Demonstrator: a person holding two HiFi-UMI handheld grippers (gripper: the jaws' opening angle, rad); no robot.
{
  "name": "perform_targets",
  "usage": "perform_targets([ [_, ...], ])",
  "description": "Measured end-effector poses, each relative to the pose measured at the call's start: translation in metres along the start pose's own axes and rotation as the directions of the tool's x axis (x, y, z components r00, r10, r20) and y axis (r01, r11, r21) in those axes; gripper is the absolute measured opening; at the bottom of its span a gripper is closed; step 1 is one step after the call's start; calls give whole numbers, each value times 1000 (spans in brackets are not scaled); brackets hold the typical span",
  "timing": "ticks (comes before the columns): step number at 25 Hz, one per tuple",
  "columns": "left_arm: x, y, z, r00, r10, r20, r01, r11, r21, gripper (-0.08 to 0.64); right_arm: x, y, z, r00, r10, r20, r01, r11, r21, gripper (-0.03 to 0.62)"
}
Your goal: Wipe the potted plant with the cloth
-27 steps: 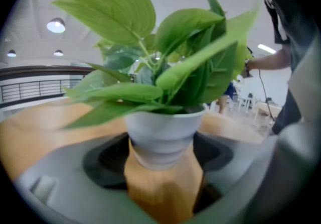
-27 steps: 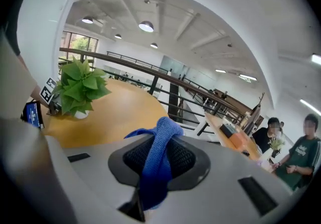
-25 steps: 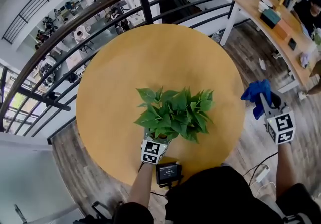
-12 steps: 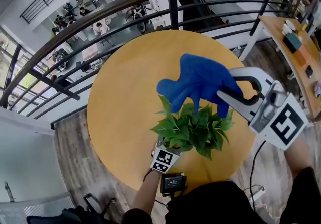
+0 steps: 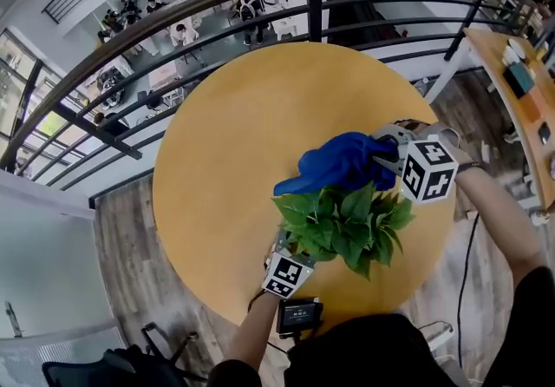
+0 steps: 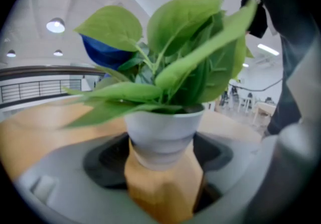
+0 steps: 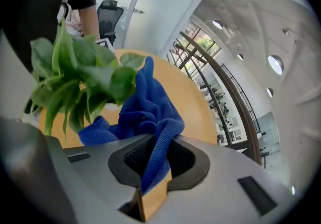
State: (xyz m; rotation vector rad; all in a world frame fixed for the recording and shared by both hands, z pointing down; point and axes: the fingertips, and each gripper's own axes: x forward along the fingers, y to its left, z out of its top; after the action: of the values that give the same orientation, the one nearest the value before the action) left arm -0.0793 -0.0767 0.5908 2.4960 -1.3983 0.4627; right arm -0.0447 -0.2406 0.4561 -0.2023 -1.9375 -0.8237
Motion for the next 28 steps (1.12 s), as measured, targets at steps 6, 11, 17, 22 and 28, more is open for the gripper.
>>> perform_targets([
  [6, 1, 2, 0, 1000, -2, -1, 2, 1000, -4, 390, -4, -21, -59, 985, -86, -151, 89, 996, 14, 74],
  [11, -2, 2, -3, 1000, 2, -3, -2, 1000, -4, 390, -35, -58, -66, 966, -185, -181, 188, 982, -3, 74],
  [17, -2, 0, -1, 1000, -3, -1, 3, 1000, -1, 390, -124, -117, 9, 908, -419, 22, 419, 908, -25, 72],
  [22, -3, -1, 0, 1000, -4, 2, 4, 1000, -3, 390, -208, -115, 126, 824, -462, 327, 485, 874, 14, 72],
  [28, -1, 1, 0, 1000, -2, 2, 2, 1000, -4, 390, -159, -42, 170, 828, -212, 519, 217, 975, 52, 71],
])
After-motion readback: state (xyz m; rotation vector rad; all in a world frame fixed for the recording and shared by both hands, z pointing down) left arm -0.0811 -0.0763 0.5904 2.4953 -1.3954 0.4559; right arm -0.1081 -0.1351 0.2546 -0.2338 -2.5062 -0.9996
